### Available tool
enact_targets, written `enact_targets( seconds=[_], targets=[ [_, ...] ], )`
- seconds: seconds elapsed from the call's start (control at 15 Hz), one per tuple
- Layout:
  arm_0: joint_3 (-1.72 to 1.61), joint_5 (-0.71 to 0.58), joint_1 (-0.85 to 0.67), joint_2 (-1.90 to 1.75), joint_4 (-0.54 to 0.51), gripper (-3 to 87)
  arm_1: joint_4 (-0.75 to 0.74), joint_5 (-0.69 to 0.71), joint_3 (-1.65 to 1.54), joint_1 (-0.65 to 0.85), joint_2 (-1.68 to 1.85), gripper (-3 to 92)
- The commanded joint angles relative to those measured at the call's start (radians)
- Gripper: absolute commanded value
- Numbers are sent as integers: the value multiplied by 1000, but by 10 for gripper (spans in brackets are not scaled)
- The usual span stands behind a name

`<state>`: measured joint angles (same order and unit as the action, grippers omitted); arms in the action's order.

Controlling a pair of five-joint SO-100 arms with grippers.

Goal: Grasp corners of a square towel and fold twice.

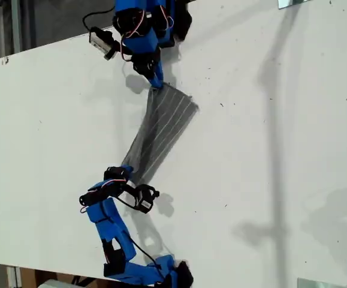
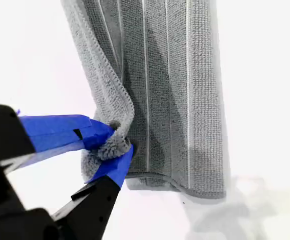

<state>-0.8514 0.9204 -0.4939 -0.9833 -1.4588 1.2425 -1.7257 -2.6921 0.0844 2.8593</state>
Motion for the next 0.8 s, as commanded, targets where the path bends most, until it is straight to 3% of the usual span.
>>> enact_targets(
  seconds=[0.0, 0.2, 0.73],
  targets=[
    [40, -8, 17, -94, -31, -3, -48, 49, 80, -28, -133, -2],
    [41, -26, 26, -104, -38, -3, -169, 158, 198, -72, -400, -2],
    [31, -78, 44, -72, -92, -3, -173, 304, 440, -137, -816, -2]
  ],
)
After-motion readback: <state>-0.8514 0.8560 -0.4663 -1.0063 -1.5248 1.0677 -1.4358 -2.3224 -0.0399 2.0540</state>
